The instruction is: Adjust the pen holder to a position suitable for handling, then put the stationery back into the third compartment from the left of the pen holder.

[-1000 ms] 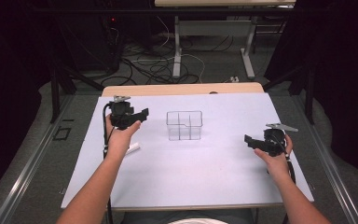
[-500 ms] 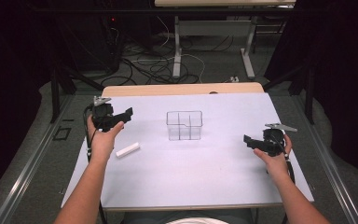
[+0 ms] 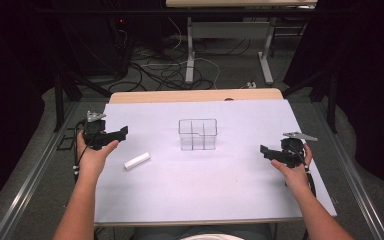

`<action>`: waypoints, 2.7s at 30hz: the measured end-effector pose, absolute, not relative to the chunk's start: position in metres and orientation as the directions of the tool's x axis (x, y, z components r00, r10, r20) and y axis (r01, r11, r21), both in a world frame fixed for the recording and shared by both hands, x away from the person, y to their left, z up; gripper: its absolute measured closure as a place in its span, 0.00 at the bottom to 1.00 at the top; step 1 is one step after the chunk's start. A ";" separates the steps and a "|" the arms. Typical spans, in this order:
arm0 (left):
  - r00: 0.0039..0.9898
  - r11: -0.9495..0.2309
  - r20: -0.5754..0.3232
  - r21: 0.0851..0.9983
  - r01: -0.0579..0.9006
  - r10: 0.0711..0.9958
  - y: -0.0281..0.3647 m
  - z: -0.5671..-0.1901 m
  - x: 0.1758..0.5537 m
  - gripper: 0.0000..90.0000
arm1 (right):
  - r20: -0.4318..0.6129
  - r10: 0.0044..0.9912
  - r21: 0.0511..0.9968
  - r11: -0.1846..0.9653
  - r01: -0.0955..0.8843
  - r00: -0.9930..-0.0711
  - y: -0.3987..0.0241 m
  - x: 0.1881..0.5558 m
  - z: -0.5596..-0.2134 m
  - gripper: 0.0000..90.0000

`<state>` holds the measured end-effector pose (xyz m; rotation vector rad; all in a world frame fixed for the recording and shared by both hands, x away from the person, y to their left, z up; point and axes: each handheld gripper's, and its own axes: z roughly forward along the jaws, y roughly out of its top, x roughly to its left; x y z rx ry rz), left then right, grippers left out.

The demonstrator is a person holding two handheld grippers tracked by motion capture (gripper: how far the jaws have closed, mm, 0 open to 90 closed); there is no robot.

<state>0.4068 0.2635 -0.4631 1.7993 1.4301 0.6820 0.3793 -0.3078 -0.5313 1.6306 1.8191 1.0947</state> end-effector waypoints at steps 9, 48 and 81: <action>0.337 -0.269 0.065 0.749 0.605 0.939 0.279 -0.467 0.398 0.18 | 0.166 0.966 0.801 -0.015 0.599 -0.198 -0.308 0.378 -0.530 0.14; 0.650 -0.660 0.224 0.493 0.567 0.726 0.250 -0.497 0.393 0.39 | 0.170 0.960 0.790 0.002 0.613 -0.223 -0.305 0.379 -0.532 0.14; 0.762 -0.766 0.189 0.362 0.532 0.619 0.228 -0.533 0.395 0.71 | 0.168 0.959 0.779 0.012 0.627 -0.228 -0.304 0.381 -0.535 0.14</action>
